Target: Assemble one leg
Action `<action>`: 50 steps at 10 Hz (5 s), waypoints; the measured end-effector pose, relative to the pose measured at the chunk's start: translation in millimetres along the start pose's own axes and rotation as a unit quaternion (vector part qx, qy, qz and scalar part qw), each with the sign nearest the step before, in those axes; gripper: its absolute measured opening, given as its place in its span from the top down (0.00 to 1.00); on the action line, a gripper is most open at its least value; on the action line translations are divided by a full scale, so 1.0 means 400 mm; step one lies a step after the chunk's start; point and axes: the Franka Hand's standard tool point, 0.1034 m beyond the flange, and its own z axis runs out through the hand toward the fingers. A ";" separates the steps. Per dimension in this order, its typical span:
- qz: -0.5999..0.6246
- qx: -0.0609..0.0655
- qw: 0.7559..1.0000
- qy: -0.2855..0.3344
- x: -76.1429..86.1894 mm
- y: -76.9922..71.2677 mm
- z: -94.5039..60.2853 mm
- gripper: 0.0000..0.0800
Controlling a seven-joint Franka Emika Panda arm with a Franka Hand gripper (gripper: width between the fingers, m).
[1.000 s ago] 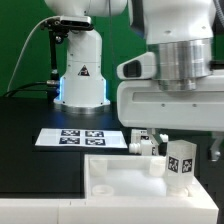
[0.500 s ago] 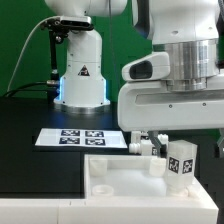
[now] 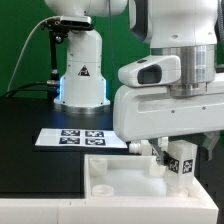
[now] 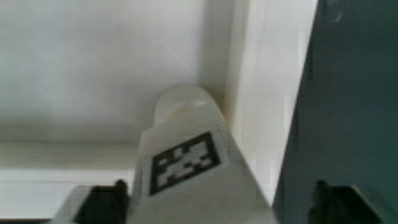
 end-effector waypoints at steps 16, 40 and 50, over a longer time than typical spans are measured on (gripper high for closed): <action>0.395 0.019 0.918 0.002 0.001 0.008 0.002 0.24; 0.574 0.010 0.819 0.008 0.003 0.010 -0.004 0.34; -0.032 -0.025 0.999 -0.012 0.010 0.007 0.001 0.19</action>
Offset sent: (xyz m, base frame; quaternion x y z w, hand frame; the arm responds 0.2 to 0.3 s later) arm 0.0000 0.0000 0.0000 0.0000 0.0000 0.1938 0.9810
